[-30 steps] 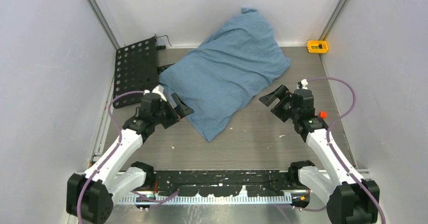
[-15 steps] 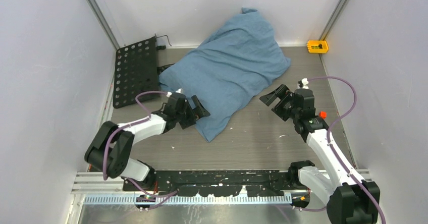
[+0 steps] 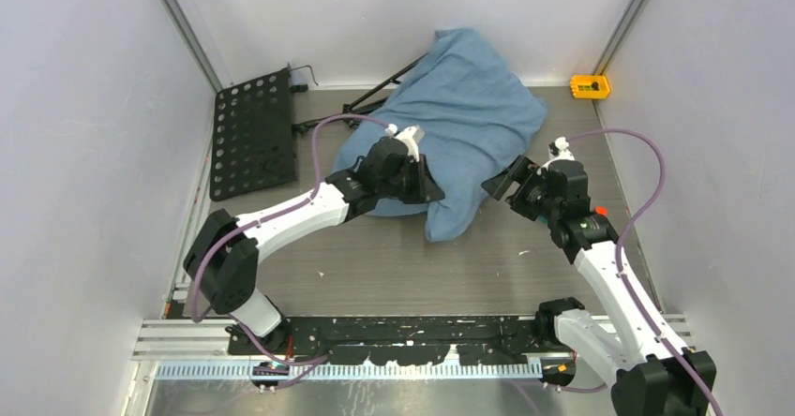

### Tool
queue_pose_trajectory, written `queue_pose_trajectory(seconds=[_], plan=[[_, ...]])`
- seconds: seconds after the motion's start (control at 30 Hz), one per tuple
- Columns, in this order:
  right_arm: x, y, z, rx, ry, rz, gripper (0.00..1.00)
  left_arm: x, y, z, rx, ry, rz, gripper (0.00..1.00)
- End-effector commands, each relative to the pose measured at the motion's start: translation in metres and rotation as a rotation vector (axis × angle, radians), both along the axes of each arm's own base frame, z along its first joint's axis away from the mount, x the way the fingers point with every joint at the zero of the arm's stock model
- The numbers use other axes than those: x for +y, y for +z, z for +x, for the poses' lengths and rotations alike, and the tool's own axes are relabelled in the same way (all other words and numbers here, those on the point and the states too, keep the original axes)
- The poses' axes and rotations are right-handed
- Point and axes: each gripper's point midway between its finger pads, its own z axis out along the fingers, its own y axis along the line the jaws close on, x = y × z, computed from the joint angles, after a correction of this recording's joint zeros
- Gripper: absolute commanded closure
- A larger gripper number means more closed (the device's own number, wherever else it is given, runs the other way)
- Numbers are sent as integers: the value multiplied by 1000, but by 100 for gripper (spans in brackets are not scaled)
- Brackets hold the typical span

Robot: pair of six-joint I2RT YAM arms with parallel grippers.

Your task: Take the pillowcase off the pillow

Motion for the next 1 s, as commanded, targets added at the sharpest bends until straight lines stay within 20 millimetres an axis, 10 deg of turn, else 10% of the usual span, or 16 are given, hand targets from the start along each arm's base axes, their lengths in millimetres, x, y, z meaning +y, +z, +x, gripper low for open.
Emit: queue_pose_trajectory(seconds=[0.0, 0.1, 0.23, 0.5, 0.97], plan=[[25, 33, -7, -98, 152, -118, 18, 6, 59, -12, -98, -57, -13, 77], [47, 38, -14, -129, 246, -190, 18, 50, 48, -9, -79, 104, 142, 18], [82, 47, -25, -200, 440, -222, 16, 108, 38, -20, -79, 234, 242, 1], [151, 41, -27, -301, 685, -424, 19, 188, 8, -39, 86, 381, 77, 14], [209, -45, 6, -265, 842, -868, 32, 219, -16, -52, 156, 411, 60, 19]])
